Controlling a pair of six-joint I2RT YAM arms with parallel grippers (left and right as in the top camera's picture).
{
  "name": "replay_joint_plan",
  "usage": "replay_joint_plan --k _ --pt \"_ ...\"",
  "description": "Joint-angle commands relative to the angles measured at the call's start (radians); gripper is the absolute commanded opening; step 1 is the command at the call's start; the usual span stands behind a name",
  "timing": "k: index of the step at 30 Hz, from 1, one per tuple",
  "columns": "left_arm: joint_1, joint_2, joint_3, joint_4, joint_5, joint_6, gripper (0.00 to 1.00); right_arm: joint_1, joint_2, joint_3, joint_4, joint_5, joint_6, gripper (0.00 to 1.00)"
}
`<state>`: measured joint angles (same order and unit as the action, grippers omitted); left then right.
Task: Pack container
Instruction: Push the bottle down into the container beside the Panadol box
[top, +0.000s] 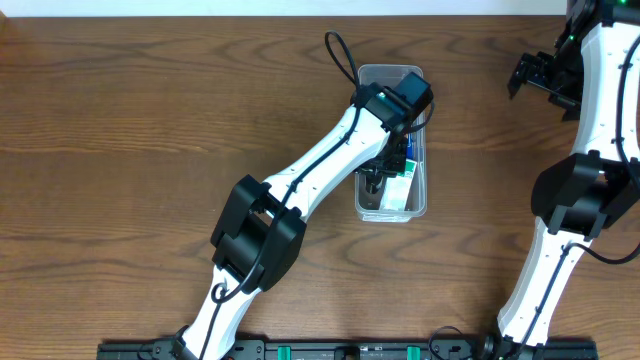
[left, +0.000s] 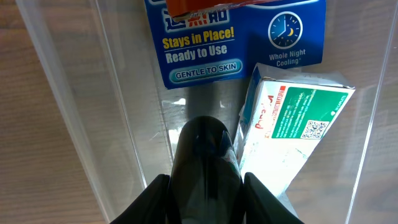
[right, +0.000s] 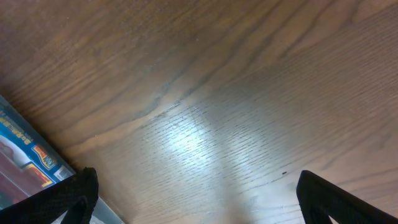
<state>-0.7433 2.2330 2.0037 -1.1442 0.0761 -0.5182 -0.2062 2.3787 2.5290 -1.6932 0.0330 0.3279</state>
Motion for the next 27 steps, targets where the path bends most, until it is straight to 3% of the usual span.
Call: replay_joint_plan --k 1,27 --pt "0.0 0.014 -0.006 -0.002 0.006 0.016 0.34 -0.003 0.002 -0.003 -0.001 0.0 -0.011 0.99" --pt "0.0 0.013 -0.006 -0.002 -0.016 0.017 0.41 -0.003 0.002 -0.003 -0.001 0.0 -0.011 0.99"
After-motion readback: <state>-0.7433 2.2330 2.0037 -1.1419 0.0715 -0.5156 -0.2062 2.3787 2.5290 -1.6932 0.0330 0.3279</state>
